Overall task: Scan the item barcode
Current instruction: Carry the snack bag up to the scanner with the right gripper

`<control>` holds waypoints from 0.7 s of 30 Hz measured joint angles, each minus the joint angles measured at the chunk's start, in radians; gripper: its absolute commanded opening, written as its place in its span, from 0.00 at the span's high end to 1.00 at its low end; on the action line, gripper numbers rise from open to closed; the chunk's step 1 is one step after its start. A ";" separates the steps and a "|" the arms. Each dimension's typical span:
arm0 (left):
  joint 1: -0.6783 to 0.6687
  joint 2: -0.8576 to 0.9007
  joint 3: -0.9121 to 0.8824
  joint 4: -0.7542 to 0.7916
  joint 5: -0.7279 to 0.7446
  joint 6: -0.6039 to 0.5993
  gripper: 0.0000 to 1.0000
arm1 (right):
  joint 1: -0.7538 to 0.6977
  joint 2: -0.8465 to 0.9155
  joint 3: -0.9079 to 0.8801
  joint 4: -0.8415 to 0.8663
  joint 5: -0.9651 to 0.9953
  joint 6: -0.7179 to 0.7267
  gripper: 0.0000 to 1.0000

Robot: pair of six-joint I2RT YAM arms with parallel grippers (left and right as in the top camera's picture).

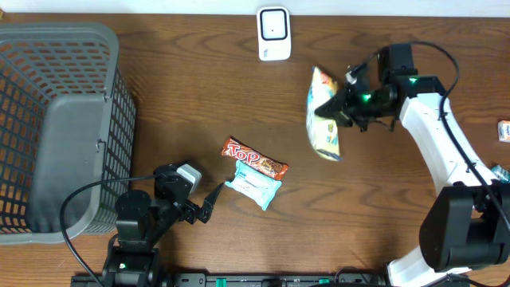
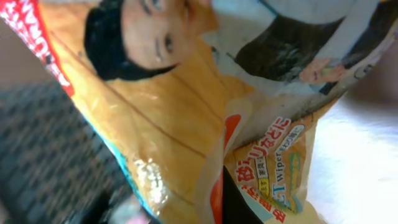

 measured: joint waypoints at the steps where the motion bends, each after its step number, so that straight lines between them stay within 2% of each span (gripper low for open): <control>1: 0.000 0.000 0.000 0.000 0.000 0.000 0.02 | 0.008 0.000 0.000 0.013 0.051 0.023 0.99; 9: 0.000 0.000 0.000 0.000 0.000 0.000 0.02 | 0.095 -0.010 0.000 0.097 0.424 0.255 0.99; 16: 0.000 0.000 0.000 0.000 0.000 0.000 0.02 | 0.106 -0.022 0.000 0.245 0.508 0.431 0.99; 21: 0.000 0.000 0.000 0.000 0.000 0.000 0.02 | 0.140 -0.022 -0.005 0.500 0.564 0.461 0.99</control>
